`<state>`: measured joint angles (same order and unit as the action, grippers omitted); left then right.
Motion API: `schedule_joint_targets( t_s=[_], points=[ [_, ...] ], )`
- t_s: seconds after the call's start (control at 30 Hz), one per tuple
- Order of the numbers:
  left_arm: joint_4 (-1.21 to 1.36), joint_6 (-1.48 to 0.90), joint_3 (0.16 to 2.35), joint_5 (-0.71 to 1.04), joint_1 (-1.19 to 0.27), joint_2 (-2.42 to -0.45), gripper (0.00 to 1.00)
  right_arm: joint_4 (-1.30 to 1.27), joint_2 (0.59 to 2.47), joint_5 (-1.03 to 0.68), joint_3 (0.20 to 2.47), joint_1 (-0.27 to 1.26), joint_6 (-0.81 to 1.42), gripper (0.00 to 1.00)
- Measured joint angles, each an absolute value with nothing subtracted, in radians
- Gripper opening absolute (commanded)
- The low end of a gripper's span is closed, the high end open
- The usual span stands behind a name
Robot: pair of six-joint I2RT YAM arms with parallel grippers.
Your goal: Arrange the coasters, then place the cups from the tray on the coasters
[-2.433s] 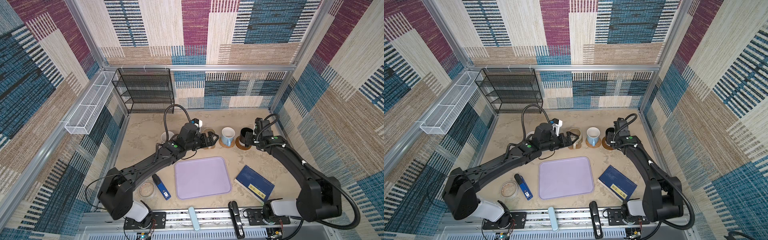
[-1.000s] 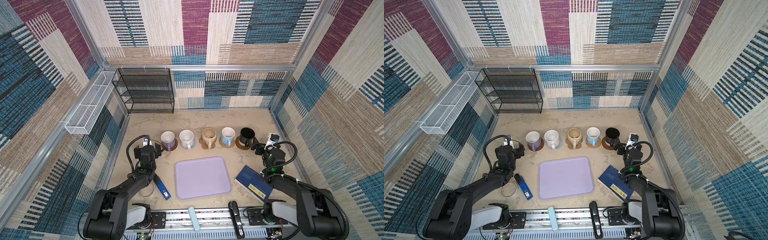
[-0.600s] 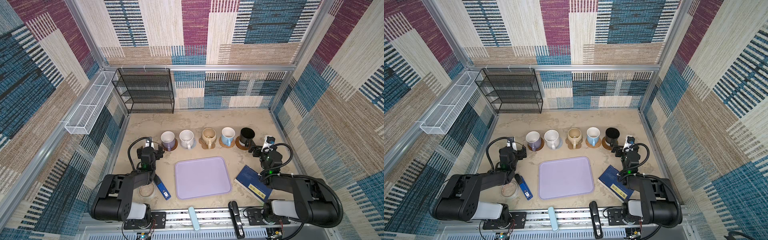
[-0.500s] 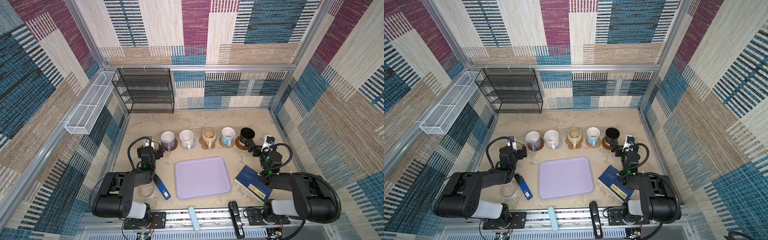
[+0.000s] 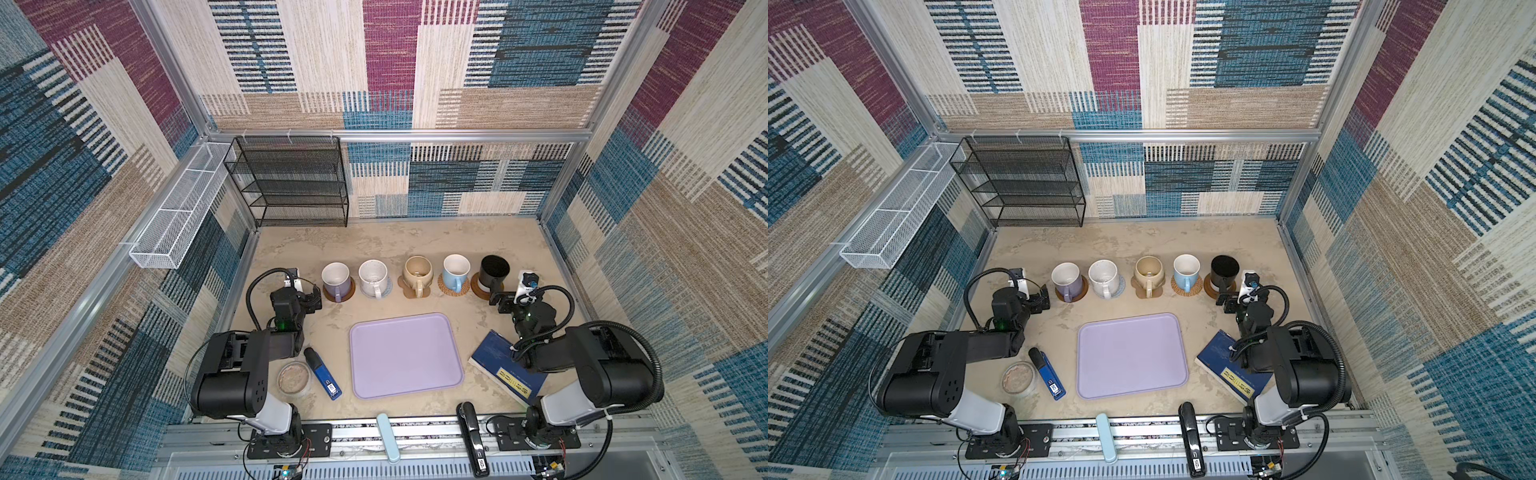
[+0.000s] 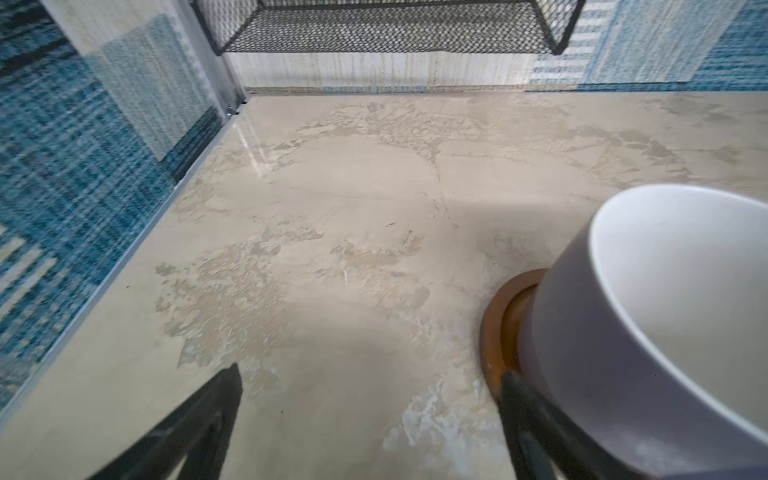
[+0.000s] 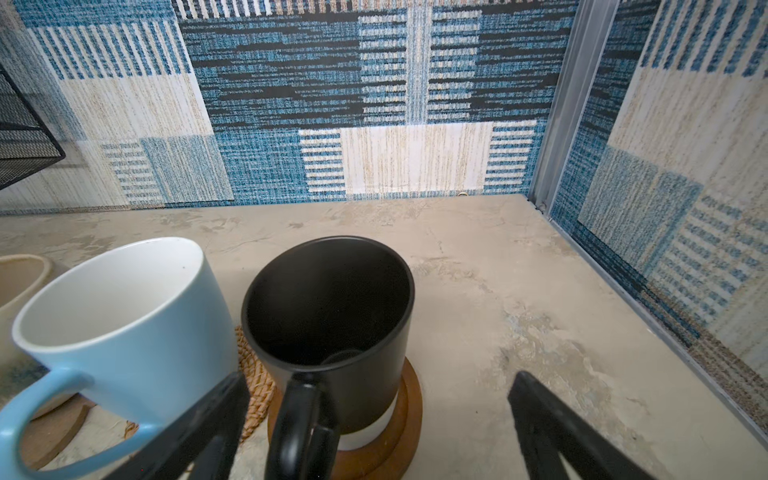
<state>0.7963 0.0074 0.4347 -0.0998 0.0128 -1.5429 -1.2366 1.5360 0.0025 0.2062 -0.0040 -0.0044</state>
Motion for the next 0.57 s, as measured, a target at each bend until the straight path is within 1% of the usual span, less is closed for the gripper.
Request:
schedule_joint_targets(
  t_s=[0.57],
  points=[
    [0.778,0.006,0.454,-0.062,0.019,-1.552,0.99,-1.237,1.536,0.001,0.206,-0.004,-0.004,1.00]
  ],
)
